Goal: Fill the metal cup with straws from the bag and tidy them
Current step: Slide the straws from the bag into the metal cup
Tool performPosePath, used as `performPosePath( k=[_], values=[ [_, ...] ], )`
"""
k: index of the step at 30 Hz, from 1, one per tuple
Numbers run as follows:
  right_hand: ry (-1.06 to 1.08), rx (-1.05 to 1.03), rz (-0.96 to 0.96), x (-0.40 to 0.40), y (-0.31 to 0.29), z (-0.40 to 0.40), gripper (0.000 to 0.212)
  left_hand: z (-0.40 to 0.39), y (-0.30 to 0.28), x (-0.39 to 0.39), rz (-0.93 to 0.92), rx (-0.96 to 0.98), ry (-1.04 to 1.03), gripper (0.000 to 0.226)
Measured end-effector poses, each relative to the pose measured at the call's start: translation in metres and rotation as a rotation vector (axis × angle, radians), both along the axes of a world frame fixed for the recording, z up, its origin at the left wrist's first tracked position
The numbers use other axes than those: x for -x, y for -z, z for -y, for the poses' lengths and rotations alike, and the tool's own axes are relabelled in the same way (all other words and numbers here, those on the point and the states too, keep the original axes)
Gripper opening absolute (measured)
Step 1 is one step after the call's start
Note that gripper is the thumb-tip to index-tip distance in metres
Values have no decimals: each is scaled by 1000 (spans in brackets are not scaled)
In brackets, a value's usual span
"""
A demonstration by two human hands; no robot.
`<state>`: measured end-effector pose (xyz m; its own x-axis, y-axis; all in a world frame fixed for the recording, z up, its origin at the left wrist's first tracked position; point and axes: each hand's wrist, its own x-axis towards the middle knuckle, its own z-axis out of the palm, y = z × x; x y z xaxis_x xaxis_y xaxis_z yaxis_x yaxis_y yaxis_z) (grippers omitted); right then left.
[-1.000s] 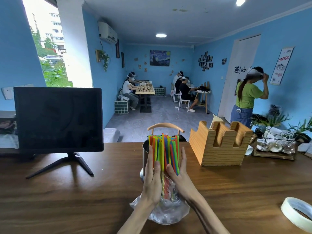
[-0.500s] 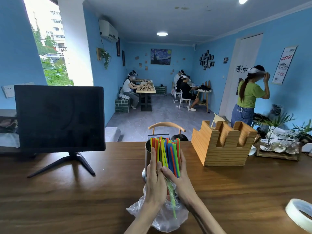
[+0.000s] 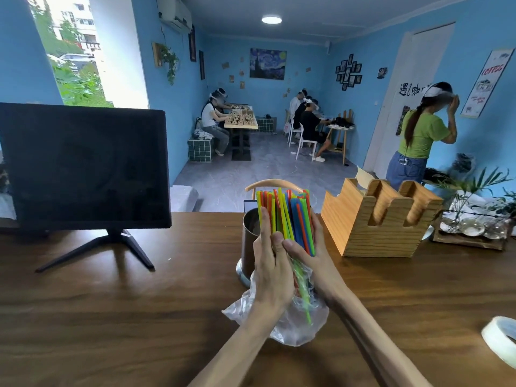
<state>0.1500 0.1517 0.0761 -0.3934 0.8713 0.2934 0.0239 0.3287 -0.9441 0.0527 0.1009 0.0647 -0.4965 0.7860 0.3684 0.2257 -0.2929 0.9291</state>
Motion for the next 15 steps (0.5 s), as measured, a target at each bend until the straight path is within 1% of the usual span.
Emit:
performPosePath(
  k=[6,9,12,15],
  values=[
    [-71,-13,1,-4,-14,-27,97,-22,-9,-7,20,-9,-78,50],
    [-129,4,5,-8,-23,-37,100,-28,-15,-16,83,-2,-95,49],
    [-160,-1,56,-13,-33,-45,104,-34,-19,-26,144,-5,-120,49],
    [-216,31,107,-20,-45,-56,94,-41,-25,-35,234,9,-109,48]
  ],
)
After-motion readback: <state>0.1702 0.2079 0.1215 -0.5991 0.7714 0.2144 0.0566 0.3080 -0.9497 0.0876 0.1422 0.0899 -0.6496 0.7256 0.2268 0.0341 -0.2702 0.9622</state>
